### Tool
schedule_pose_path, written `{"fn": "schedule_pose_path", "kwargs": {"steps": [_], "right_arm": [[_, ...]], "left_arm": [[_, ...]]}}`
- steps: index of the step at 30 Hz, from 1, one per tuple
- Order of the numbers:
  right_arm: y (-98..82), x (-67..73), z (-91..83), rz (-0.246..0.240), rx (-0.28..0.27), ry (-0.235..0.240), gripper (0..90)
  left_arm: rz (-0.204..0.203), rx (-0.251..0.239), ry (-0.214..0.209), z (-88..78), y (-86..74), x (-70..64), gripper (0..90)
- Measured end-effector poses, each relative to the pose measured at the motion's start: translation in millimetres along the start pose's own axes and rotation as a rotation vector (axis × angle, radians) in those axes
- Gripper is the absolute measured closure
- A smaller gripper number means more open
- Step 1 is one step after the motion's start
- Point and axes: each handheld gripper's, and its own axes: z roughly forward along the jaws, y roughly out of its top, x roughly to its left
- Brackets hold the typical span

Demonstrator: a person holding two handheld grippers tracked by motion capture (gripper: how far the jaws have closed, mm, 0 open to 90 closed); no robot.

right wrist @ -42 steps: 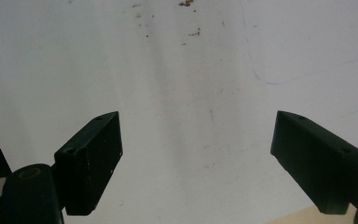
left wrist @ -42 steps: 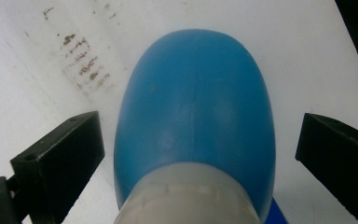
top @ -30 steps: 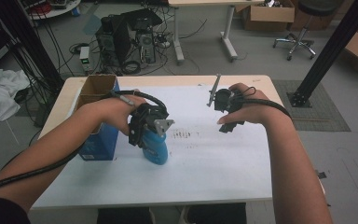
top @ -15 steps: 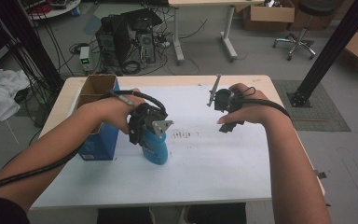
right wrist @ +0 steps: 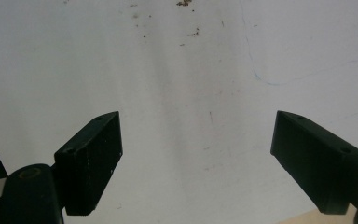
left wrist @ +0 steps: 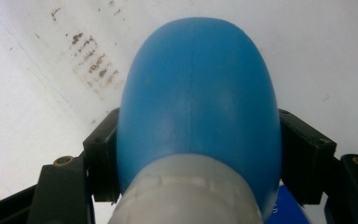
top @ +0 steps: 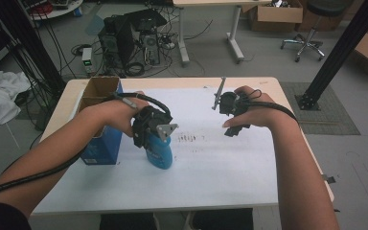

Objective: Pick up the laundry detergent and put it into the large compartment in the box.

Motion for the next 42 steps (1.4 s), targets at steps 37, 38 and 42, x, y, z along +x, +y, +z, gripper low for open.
{"fn": "schedule_pose_path", "kwargs": {"steps": [37,38,42], "right_arm": [[-3.0,-2.7,0.8,0.001,-0.006,0.001,16.5],[-3.1,-2.9,0.5,0.001,-0.008,0.002,16.5],[-3.1,-2.9,0.6,0.001,-0.008,0.003,16.5]], "left_arm": [[-0.123,0.081,-0.037,-11.8,7.3,5.2,38.3],[-0.138,0.071,-0.034,-14.3,7.3,4.6,38.3],[-0.228,0.075,-0.061,-24.1,6.9,4.5,38.4]]}}
